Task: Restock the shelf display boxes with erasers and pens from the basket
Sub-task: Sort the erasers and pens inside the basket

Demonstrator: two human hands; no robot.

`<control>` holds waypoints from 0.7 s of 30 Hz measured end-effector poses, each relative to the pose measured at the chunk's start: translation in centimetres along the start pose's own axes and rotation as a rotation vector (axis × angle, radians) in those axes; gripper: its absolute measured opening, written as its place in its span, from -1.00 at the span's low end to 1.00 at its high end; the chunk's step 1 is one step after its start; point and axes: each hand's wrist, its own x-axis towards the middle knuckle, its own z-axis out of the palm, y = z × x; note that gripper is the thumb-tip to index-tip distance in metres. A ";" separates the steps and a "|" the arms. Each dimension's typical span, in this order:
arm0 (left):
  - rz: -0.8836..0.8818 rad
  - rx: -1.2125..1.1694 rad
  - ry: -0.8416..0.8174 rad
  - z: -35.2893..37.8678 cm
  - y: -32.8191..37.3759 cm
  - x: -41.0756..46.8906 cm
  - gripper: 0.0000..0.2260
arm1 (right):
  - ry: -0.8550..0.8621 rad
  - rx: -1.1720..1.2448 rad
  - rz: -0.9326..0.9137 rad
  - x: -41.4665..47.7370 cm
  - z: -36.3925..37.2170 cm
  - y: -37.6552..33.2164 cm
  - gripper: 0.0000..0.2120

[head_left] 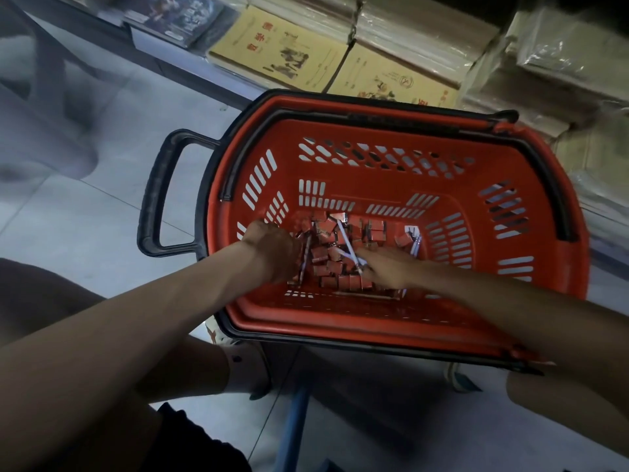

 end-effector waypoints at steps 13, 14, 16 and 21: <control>0.003 0.003 0.042 0.3 0.0 0.6 -0.72 | -0.267 -0.055 0.458 -1.2 -2.6 3.9 -0.40; 0.001 0.005 0.058 0.5 0.0 0.8 -0.73 | -0.246 -0.089 0.486 -1.3 -3.0 3.8 -0.37; 0.003 -0.009 0.080 0.8 0.0 1.0 -0.72 | -0.235 -0.179 0.520 -1.2 -3.6 3.3 -0.42; 0.047 -0.038 0.145 0.5 0.3 1.4 -0.63 | 0.100 -0.136 0.384 1.4 -3.5 1.3 -0.66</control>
